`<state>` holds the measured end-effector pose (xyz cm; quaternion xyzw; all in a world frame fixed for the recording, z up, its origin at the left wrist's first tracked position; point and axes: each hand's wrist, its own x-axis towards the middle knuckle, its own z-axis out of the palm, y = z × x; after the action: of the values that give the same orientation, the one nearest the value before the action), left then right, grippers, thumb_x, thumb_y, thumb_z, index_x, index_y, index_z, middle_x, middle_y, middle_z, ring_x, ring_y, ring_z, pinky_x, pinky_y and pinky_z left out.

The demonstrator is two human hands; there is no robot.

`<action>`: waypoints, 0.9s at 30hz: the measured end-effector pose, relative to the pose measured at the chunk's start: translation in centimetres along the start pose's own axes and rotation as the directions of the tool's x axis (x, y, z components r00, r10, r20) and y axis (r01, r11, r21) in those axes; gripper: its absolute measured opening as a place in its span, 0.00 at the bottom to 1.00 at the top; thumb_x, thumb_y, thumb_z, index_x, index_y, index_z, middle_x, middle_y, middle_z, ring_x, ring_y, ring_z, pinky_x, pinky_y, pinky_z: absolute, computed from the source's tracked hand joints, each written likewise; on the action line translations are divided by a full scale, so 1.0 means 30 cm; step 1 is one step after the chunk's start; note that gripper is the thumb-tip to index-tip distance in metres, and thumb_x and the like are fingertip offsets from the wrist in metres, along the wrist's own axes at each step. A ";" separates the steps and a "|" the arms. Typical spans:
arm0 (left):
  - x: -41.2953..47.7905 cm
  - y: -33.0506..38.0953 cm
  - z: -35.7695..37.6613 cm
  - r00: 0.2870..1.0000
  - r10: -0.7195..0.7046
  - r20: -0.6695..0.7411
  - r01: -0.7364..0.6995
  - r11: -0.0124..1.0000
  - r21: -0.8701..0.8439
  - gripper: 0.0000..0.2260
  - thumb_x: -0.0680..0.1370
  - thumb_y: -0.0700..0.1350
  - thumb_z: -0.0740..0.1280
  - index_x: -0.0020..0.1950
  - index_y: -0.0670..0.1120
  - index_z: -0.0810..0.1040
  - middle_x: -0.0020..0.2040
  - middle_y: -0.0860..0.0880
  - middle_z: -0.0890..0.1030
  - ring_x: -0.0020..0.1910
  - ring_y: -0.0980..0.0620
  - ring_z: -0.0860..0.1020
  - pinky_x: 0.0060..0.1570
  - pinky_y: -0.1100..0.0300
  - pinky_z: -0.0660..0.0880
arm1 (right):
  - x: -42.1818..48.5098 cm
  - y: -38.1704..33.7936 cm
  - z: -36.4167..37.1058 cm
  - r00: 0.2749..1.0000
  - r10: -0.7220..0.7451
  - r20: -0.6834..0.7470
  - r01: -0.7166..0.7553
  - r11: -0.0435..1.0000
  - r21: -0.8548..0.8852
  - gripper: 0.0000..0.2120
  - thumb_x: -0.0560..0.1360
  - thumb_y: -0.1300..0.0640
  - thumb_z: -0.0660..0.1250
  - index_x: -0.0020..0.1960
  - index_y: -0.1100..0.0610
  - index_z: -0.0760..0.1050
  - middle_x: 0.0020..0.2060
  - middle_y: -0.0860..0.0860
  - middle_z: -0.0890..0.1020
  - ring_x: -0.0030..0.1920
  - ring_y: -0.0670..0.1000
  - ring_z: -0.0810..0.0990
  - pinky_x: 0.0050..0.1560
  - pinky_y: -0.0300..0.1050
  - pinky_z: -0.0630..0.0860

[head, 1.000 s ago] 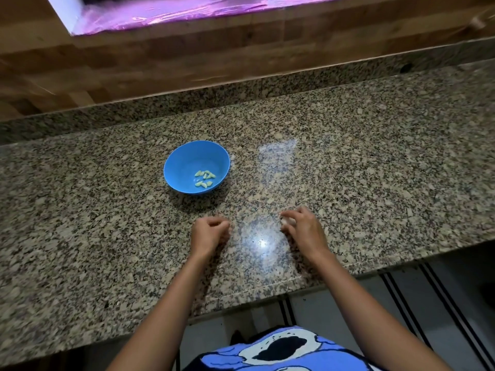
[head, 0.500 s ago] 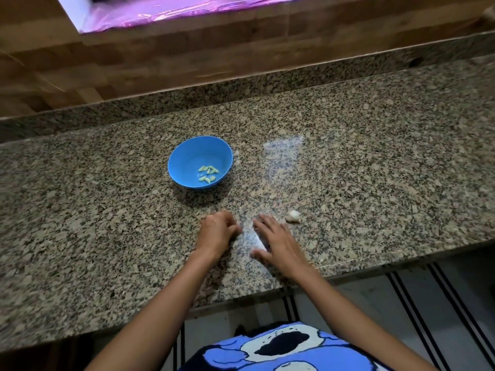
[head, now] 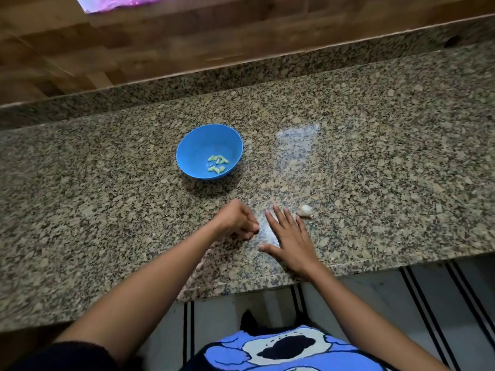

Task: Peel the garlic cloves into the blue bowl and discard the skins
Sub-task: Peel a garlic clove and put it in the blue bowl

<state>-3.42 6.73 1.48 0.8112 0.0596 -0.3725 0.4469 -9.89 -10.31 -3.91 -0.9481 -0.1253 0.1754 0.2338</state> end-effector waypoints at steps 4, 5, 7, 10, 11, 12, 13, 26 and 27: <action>0.016 0.023 0.013 0.999 -0.026 -0.037 0.030 0.993 0.112 0.02 0.74 0.35 0.70 0.42 0.37 0.80 0.36 0.43 0.82 0.34 0.49 0.80 0.37 0.57 0.79 | 0.005 -0.001 0.005 1.000 -0.003 -0.007 0.004 1.000 0.014 0.43 0.65 0.27 0.46 0.73 0.42 0.35 0.72 0.43 0.33 0.72 0.45 0.31 0.71 0.48 0.32; 0.018 0.029 0.017 0.998 -0.023 -0.057 0.031 0.988 0.149 0.02 0.74 0.36 0.70 0.41 0.39 0.80 0.36 0.44 0.82 0.34 0.50 0.80 0.36 0.58 0.79 | 0.006 0.000 0.006 1.000 -0.002 -0.010 0.002 1.000 0.016 0.42 0.66 0.27 0.47 0.73 0.42 0.35 0.72 0.43 0.33 0.72 0.45 0.31 0.72 0.49 0.33; 0.024 0.032 0.025 0.994 -0.011 -0.105 0.035 0.973 0.229 0.03 0.73 0.37 0.71 0.40 0.41 0.80 0.36 0.45 0.82 0.34 0.51 0.81 0.35 0.59 0.79 | 0.004 0.004 0.008 1.000 0.003 -0.011 -0.003 1.000 0.019 0.41 0.68 0.29 0.50 0.73 0.42 0.35 0.72 0.43 0.33 0.72 0.45 0.31 0.73 0.49 0.33; 0.024 0.028 0.036 0.988 0.010 -0.151 0.035 0.956 0.291 0.02 0.73 0.38 0.71 0.43 0.40 0.80 0.39 0.44 0.83 0.36 0.49 0.82 0.38 0.55 0.81 | 0.002 0.004 0.011 1.000 -0.003 -0.016 0.004 1.000 0.017 0.39 0.71 0.31 0.51 0.72 0.42 0.34 0.72 0.43 0.32 0.72 0.45 0.30 0.73 0.49 0.32; 0.022 0.029 0.044 0.985 0.027 -0.169 0.027 0.951 0.307 0.02 0.74 0.38 0.70 0.43 0.39 0.80 0.39 0.44 0.83 0.37 0.49 0.82 0.39 0.54 0.81 | 0.002 0.004 0.011 1.000 -0.007 -0.014 0.007 1.000 0.008 0.39 0.71 0.31 0.51 0.72 0.43 0.33 0.72 0.43 0.32 0.72 0.45 0.30 0.73 0.50 0.32; 0.019 0.028 0.050 0.981 0.048 -0.186 0.014 0.946 0.323 0.02 0.74 0.38 0.70 0.43 0.39 0.80 0.40 0.44 0.83 0.36 0.50 0.81 0.39 0.54 0.81 | 0.001 0.004 0.012 1.000 -0.013 -0.013 0.013 1.000 0.001 0.39 0.71 0.31 0.50 0.72 0.43 0.34 0.72 0.43 0.32 0.72 0.45 0.30 0.73 0.50 0.32; 0.010 0.026 0.053 0.977 0.066 -0.201 0.004 0.943 0.333 0.02 0.75 0.37 0.69 0.43 0.39 0.80 0.39 0.45 0.82 0.34 0.51 0.79 0.37 0.56 0.80 | -0.003 0.002 0.009 1.000 -0.020 -0.024 0.020 1.000 0.015 0.38 0.71 0.31 0.49 0.73 0.43 0.36 0.72 0.43 0.33 0.72 0.45 0.31 0.72 0.49 0.32; -0.064 -0.063 0.073 0.984 -0.172 -0.042 0.068 0.589 -0.805 0.08 0.73 0.39 0.70 0.48 0.35 0.81 0.36 0.44 0.82 0.32 0.53 0.77 0.34 0.65 0.77 | 0.090 -0.089 -0.088 0.960 0.094 -0.264 0.101 0.764 0.637 0.07 0.69 0.62 0.73 0.48 0.57 0.83 0.42 0.50 0.85 0.38 0.40 0.81 0.46 0.38 0.79; -0.059 -0.061 0.078 0.981 -0.173 -0.089 0.040 0.629 -0.776 0.08 0.74 0.40 0.70 0.49 0.36 0.81 0.36 0.45 0.81 0.31 0.54 0.77 0.33 0.65 0.77 | 0.094 -0.088 -0.087 0.959 0.102 -0.265 0.092 0.770 0.631 0.07 0.69 0.62 0.73 0.48 0.58 0.83 0.41 0.51 0.85 0.38 0.40 0.81 0.45 0.36 0.79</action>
<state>-6.76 6.45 0.65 0.5641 0.2953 -0.2730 0.7212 -6.71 -8.18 -1.22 -0.8279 -0.0212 0.0701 0.5561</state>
